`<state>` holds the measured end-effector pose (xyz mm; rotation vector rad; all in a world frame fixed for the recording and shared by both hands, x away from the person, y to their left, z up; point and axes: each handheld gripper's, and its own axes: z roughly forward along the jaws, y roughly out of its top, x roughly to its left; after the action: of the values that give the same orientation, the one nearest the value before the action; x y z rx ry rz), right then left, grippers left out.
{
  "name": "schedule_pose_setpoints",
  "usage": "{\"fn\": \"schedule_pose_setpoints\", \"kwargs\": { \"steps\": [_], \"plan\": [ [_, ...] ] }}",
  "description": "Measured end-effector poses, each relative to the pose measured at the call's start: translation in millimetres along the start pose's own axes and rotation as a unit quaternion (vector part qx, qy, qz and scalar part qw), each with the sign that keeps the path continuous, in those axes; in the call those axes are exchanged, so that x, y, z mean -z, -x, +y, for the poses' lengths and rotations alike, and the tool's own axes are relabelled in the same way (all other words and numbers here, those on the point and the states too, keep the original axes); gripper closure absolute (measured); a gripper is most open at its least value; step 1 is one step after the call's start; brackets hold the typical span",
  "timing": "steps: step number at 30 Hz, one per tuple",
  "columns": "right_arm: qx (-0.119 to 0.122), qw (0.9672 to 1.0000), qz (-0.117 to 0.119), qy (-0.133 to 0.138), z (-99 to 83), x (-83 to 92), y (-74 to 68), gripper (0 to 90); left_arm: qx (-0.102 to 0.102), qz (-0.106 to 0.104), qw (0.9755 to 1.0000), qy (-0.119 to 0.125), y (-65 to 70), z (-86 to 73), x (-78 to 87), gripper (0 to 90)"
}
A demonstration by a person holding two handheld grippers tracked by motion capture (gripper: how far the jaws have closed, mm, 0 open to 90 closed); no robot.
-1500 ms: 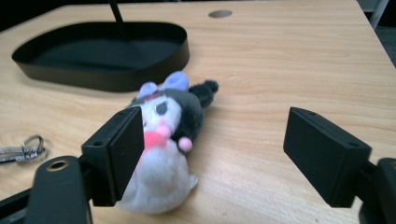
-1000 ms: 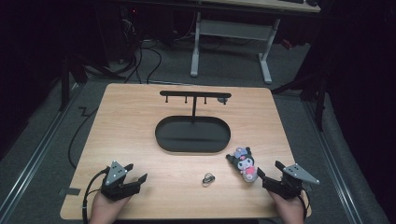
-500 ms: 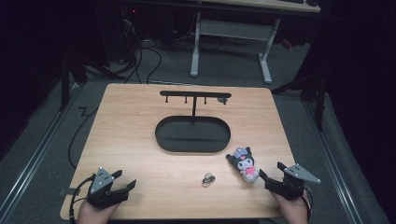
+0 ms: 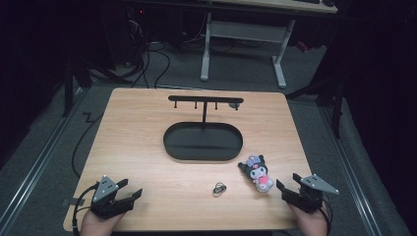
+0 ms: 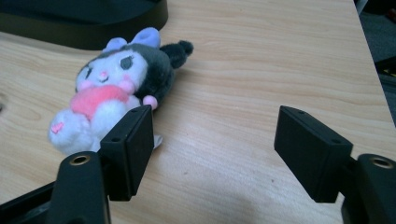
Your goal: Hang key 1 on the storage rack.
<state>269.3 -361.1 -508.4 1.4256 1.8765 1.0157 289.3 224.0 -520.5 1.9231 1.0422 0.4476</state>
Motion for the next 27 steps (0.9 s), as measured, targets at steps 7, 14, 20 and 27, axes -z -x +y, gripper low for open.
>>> {"fn": "schedule_pose_setpoints", "kwargs": {
  "steps": [7, 14, 20, 27],
  "plan": [
    [0.018, 0.9996, -0.006, -0.023, 1.8, 5.4, -0.9, 30.5, 0.001, -0.004, 1.0000, 0.002, -0.2, 0.1, 0.6, 34.1],
    [0.038, 0.9981, -0.002, -0.049, 4.5, 7.5, -6.0, 30.4, 0.003, -0.007, 1.0000, 0.001, 0.0, 0.0, -0.1, 34.1],
    [0.041, 0.9967, 0.012, -0.070, 6.5, 7.1, -8.8, 30.2, 0.001, -0.009, 1.0000, -0.003, 1.8, -0.6, -1.9, 34.1],
    [0.060, 0.9912, 0.046, -0.108, 4.1, -0.1, -18.9, 27.1, -0.008, -0.014, 0.9999, -0.005, 7.7, -0.1, -4.4, 34.1]
  ]
}}
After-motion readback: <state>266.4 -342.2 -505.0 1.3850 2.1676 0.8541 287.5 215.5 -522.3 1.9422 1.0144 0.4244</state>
